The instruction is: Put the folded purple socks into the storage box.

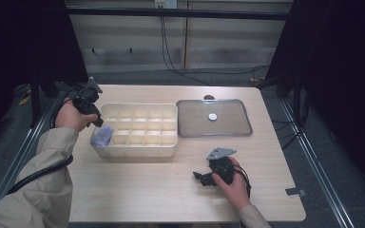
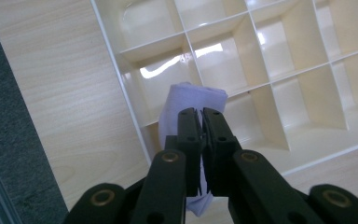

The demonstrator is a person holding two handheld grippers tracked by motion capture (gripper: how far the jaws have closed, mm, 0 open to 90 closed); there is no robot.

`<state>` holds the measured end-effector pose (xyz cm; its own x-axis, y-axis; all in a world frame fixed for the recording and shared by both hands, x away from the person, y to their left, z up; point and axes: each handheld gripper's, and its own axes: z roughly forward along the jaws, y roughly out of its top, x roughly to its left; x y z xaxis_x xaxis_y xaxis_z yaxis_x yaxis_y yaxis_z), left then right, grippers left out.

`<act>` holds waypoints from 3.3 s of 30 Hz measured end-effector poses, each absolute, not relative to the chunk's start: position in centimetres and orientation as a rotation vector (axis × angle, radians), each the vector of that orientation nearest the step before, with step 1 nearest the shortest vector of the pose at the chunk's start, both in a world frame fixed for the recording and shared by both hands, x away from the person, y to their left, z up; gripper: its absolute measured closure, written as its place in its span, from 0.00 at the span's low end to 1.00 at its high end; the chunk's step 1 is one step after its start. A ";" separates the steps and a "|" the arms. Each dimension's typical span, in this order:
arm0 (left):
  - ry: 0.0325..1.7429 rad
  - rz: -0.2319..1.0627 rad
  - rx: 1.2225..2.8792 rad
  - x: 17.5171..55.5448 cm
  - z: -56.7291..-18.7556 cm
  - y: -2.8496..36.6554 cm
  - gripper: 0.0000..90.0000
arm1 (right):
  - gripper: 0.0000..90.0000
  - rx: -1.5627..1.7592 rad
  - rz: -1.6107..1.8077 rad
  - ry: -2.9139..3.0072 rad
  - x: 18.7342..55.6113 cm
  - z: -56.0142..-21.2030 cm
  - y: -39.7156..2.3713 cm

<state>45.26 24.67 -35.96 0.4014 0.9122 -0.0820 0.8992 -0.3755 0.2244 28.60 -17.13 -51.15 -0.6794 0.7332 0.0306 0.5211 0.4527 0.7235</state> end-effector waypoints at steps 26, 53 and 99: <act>1.606 0.102 2.431 45.6 -38.4 24.6 1.00 | 0.15 1.073 1.057 2.420 28.6 -51.2 -17.1; 1.671 -0.009 2.489 44.8 -42.1 25.4 1.00 | 0.15 1.075 1.054 2.421 28.6 -51.2 -16.9; 1.667 0.013 2.471 43.9 -43.0 25.4 0.97 | 0.15 1.074 1.054 2.428 28.5 -51.1 -16.7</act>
